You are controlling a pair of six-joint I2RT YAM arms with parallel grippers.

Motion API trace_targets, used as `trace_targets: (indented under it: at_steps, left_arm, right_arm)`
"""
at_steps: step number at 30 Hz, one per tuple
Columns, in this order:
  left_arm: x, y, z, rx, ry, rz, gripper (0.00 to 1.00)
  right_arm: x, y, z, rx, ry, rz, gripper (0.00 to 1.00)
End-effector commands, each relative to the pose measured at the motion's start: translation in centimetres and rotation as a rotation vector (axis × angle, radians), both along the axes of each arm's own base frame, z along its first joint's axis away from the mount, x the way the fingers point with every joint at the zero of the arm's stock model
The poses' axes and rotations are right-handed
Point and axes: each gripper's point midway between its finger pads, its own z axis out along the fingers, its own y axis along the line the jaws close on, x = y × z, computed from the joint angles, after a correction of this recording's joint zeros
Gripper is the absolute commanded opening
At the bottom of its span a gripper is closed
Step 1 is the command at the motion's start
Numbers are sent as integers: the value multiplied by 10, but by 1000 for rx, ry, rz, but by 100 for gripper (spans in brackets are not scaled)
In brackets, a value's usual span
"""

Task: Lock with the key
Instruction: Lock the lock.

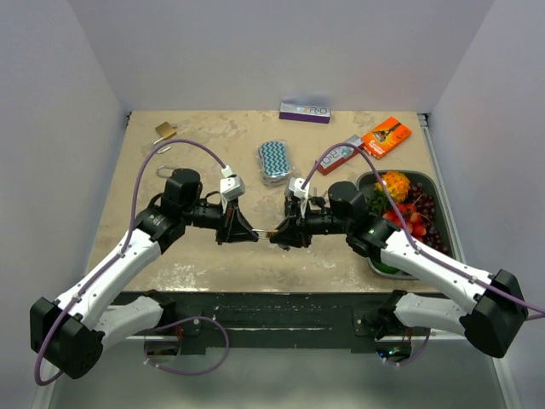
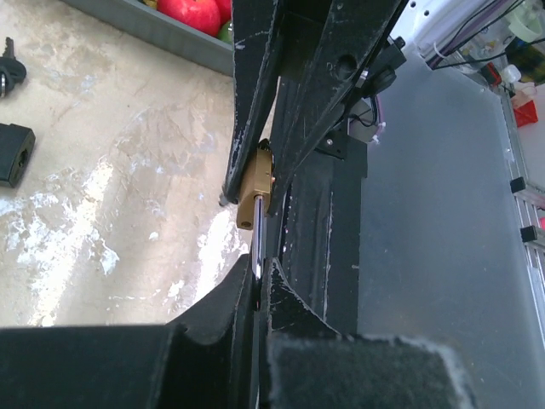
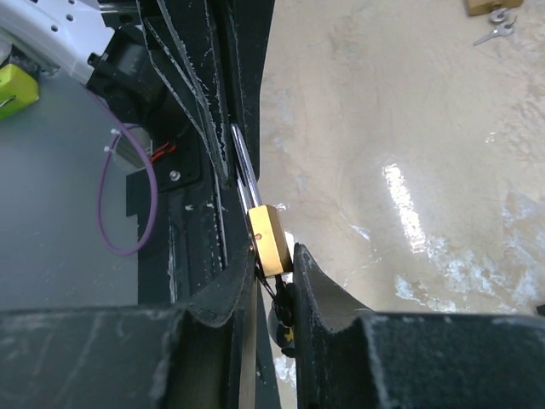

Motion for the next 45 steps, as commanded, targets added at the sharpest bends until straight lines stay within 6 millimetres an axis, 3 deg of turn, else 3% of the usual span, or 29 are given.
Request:
trace_targets:
  at_steps: [1,9,12,16,19,23,28,36,40,45]
  left_arm:
    - [-22,-29,40,-152,-162,-178,0]
    - [-28,-32,37,-169,-121,-194,0]
    - [-28,-29,28,-122,-165,-212,0]
    - [-25,-10,8,8,-191,-231,0]
    - [-15,7,1,33,-183,-208,0]
    - [1,23,-2,54,-218,-169,0]
    - [5,20,4,27,-231,-171,0]
    - [-1,1,26,-53,-227,-164,0]
    - [-15,-13,29,-70,-209,-180,0]
    - [-17,-18,23,-72,-199,-184,0]
  right_arm:
    - [-34,38,73,227,-108,191,0]
    - [-29,42,80,233,-155,172,0]
    - [-28,38,72,193,-138,161,0]
    - [-16,20,66,155,-129,98,0]
    - [-6,5,56,121,-121,53,0]
    - [-7,-9,55,104,-136,45,0]
    - [-10,-11,54,100,-140,61,0]
    - [-10,6,55,132,-80,122,0]
    - [-13,15,59,145,-62,164,0]
    - [-25,22,64,164,-62,215,0]
